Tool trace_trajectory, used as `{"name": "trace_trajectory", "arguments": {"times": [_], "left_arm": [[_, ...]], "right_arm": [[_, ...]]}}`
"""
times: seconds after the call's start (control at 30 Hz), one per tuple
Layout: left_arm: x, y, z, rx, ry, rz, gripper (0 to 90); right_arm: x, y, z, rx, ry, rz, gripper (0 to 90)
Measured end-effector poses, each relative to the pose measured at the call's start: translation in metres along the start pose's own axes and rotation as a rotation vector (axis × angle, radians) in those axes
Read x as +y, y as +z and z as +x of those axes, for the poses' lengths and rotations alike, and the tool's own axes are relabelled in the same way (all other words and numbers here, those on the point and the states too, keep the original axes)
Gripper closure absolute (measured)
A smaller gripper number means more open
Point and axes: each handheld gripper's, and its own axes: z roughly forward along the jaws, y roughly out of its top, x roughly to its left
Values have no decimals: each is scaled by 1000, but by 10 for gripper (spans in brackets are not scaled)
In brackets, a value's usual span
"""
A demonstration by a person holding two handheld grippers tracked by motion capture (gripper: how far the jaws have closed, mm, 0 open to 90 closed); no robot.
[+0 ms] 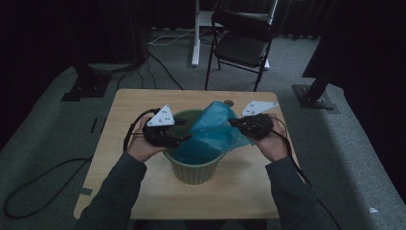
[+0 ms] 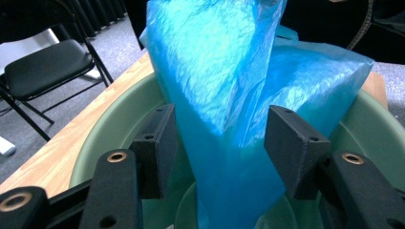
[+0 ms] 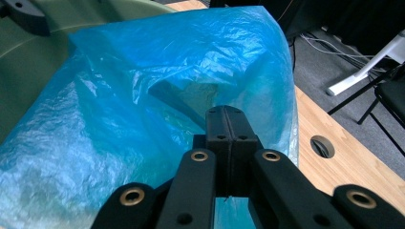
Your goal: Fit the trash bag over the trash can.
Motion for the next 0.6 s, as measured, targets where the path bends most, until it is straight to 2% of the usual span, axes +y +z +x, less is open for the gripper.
{"name": "trace_trajectory", "arguments": {"times": [0.23,0.4,0.5,0.6], "left_arm": [[14,12,-11,14,43,0,481],[17,24,-15,10,57,32,555],[18,27,-16,25,61,63,638],[18,27,-17,46,68,83,776]], "right_arm": [[2,6,3,18,15,-4,900],[5,4,6,41,16,-23,899],[7,2,8,55,18,-37,899],[8,1,9,63,15,-42,899]]}}
